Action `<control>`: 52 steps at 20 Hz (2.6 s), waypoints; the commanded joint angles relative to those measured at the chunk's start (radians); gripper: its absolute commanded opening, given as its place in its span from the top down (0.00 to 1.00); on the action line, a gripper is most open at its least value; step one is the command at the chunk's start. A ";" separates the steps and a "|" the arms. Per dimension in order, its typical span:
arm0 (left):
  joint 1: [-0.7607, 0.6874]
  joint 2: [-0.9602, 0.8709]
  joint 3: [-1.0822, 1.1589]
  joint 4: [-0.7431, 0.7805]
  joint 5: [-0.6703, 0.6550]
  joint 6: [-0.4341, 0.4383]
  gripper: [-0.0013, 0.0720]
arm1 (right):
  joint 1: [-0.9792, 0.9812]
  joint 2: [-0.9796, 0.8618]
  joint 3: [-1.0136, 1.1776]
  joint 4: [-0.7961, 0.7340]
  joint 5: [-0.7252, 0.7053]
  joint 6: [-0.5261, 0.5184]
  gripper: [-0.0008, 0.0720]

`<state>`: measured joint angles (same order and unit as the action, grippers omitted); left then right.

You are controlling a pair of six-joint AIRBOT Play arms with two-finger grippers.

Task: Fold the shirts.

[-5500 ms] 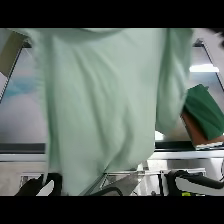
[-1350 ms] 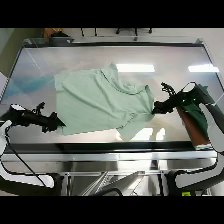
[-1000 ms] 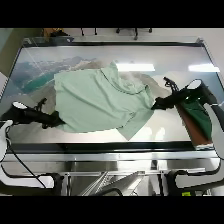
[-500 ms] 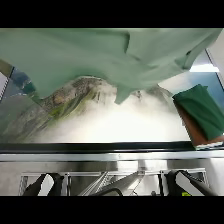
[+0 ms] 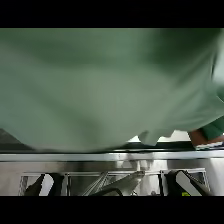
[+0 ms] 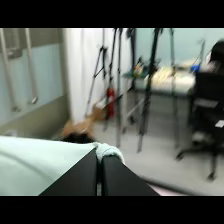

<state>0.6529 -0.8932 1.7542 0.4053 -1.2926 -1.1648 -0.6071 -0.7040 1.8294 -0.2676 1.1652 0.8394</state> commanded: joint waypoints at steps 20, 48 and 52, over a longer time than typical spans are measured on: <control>-0.440 -1.191 0.272 0.551 0.130 0.079 0.96 | 0.394 -0.974 -0.105 -0.388 -0.163 0.032 0.97; -0.275 -0.769 -0.370 0.650 -0.230 -0.141 0.27 | 0.206 -0.393 -0.417 -0.723 0.182 0.382 0.50; -0.227 -0.679 -0.727 0.648 -0.055 -0.085 0.27 | 0.047 -0.191 -0.730 -0.724 0.218 0.471 0.50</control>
<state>0.3920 -1.6394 1.2594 1.0557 -1.4448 -1.2903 -0.4557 -1.0306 1.2945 -0.9878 1.3277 1.2396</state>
